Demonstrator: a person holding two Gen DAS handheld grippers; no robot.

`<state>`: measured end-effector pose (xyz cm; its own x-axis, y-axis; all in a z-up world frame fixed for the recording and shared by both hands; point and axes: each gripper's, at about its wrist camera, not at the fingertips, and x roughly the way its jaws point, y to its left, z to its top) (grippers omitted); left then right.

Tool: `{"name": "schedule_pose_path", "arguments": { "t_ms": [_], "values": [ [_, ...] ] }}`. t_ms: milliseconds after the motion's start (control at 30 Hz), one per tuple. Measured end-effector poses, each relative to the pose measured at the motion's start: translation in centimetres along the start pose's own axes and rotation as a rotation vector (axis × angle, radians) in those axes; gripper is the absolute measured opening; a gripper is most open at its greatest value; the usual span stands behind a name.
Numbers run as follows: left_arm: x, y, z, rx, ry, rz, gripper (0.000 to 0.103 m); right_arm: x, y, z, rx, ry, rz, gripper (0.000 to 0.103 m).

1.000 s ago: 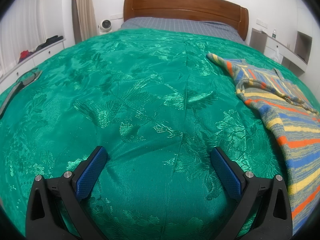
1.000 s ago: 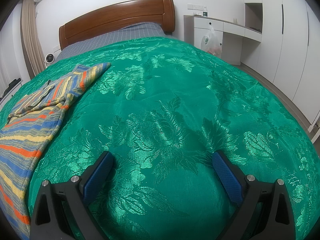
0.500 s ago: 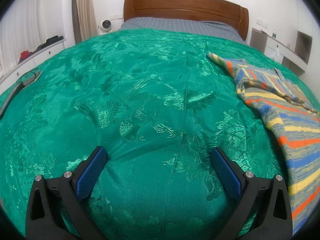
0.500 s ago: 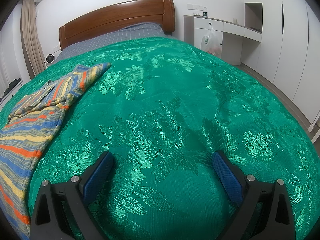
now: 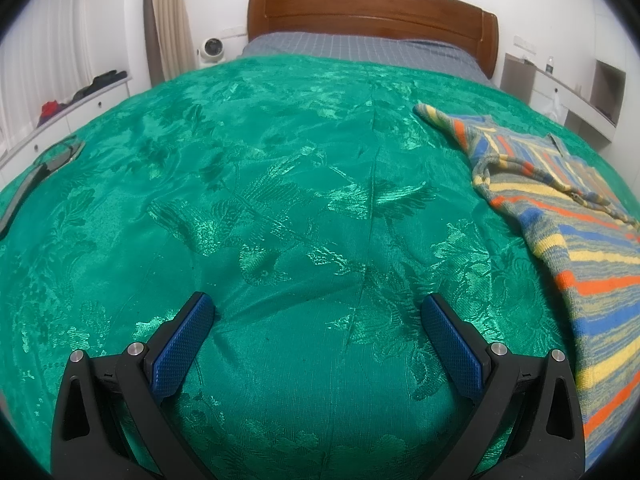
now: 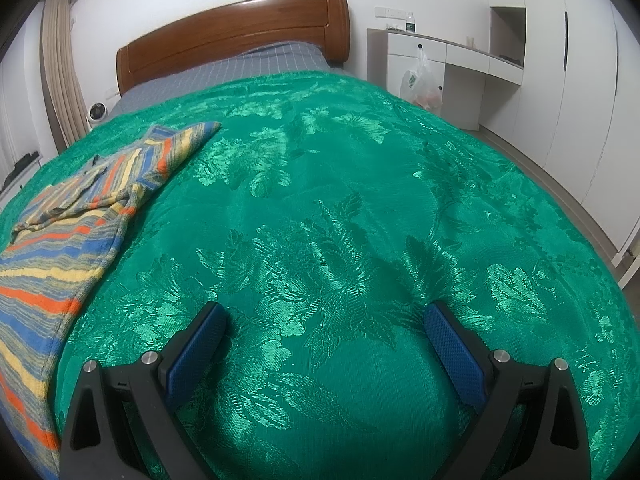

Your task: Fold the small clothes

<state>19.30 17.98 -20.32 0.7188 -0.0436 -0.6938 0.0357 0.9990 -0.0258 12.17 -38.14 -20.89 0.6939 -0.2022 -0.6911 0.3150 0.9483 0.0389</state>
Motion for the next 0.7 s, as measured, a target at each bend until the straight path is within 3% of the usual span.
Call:
{"name": "schedule_pose_path", "arguments": {
  "t_ms": [100,167,233,333,400,467,567,633,700],
  "values": [
    [-0.9,0.5,0.8,-0.002,0.105,-0.019,0.102,0.2,0.5,1.2,-0.038,0.084,-0.016,0.099],
    [-3.1,1.0,0.7,-0.052,0.16,-0.109,0.101,-0.9,0.8,2.3,-0.052,0.153,-0.012,0.099],
    [-5.3,0.8,-0.2,-0.086,0.198,-0.211,0.101,-3.4,0.9,2.4,-0.034,0.147,0.037,0.099],
    [-7.2,-1.3,-2.9,-0.052,0.33,-0.322,0.099,-7.6,2.0,1.2,-0.036,0.188,0.182,0.099],
    [-7.8,-3.2,-5.0,0.003,0.408,-0.348,0.082,-10.0,3.8,-1.0,-0.064,0.287,0.307,0.099],
    [-8.2,-5.0,-7.0,0.072,0.462,-0.337,0.076,-11.3,5.2,-3.2,-0.082,0.361,0.398,0.098],
    [-9.3,-6.9,-7.8,0.159,0.461,-0.303,0.064,-11.7,6.7,-6.7,-0.084,0.47,0.455,0.087],
    [-9.4,-7.5,-8.0,0.193,0.47,-0.302,0.044,-11.1,7.2,-8.2,-0.073,0.52,0.479,0.075],
    [-9.2,-7.5,-8.6,0.199,0.512,-0.316,0.017,-10.2,7.3,-9.0,-0.054,0.525,0.462,0.071]
  ]
}}
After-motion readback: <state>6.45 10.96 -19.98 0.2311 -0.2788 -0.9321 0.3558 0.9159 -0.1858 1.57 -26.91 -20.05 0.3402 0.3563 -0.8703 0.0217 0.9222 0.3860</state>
